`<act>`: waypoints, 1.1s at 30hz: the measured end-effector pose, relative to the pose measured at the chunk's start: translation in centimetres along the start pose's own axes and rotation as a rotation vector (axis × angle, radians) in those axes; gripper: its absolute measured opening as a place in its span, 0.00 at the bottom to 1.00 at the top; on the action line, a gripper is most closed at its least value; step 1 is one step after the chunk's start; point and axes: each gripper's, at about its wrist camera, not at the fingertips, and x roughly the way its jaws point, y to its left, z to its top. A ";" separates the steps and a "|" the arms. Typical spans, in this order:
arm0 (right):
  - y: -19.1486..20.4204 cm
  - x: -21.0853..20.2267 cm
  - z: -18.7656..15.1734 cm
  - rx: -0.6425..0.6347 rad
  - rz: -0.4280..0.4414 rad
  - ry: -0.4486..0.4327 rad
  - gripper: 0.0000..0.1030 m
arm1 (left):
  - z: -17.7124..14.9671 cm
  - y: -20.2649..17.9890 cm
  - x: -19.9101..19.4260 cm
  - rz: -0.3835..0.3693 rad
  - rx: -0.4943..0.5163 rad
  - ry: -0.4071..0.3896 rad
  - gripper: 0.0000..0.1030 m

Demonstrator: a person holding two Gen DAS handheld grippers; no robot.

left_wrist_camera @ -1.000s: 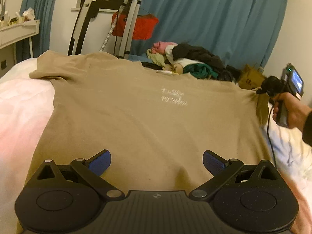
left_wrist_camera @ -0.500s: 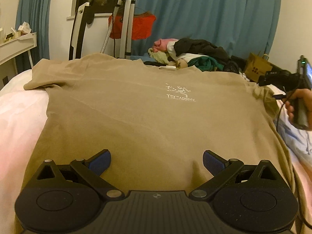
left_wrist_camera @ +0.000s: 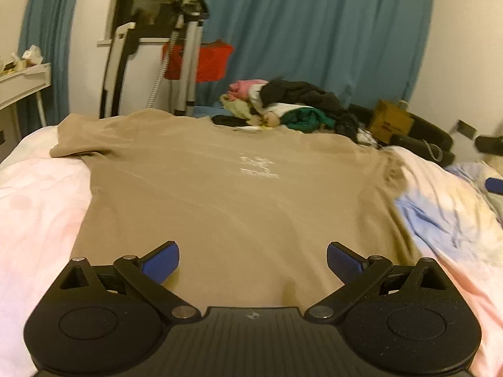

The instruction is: Fold clothes

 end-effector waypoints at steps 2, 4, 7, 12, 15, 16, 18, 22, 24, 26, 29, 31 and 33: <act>0.0 -2.8 -0.9 -0.022 0.004 -0.038 0.69 | -0.5 -1.2 -1.1 -0.054 0.034 0.013 0.97; -0.6 -4.5 -1.4 -0.033 -0.024 -0.043 0.71 | -1.1 -2.6 -1.8 -0.114 0.053 0.032 0.94; -2.1 -5.7 -1.8 -0.003 -0.020 -0.042 0.71 | -2.2 -4.7 -1.7 -0.209 0.015 0.102 0.87; -4.2 -6.3 -2.0 0.078 -0.012 -0.039 0.71 | -5.2 -8.9 0.2 -0.367 -0.007 0.255 0.70; -5.0 -5.9 -2.1 0.112 0.004 -0.032 0.71 | -6.8 -11.5 1.4 -0.414 0.048 0.307 0.54; -5.2 -5.9 -2.2 0.121 0.009 -0.027 0.71 | -7.2 -12.2 1.7 -0.429 0.062 0.319 0.48; -5.8 -5.7 -2.3 0.141 0.021 -0.017 0.71 | -7.9 -13.0 2.2 -0.481 0.070 0.336 0.39; -7.0 -5.8 -2.4 0.183 0.041 -0.011 0.71 | -8.9 -15.8 2.1 -0.516 0.155 0.331 0.06; -7.8 -6.1 -2.2 0.196 0.033 -0.027 0.71 | -9.0 -17.2 1.4 -0.546 0.194 0.312 0.04; -8.5 -6.4 -2.0 0.206 0.023 -0.045 0.71 | -8.9 -18.4 1.1 -0.572 0.224 0.309 0.03; -9.4 -6.4 -1.7 0.216 0.024 -0.059 0.71 | -9.3 -20.2 1.6 -0.593 0.255 0.351 0.03; -9.9 -6.0 -1.6 0.223 0.028 -0.050 0.71 | -10.0 -21.5 2.7 -0.592 0.261 0.383 0.03; -10.2 -5.7 -1.6 0.228 0.036 -0.040 0.71 | -10.4 -22.4 4.1 -0.599 0.249 0.399 0.04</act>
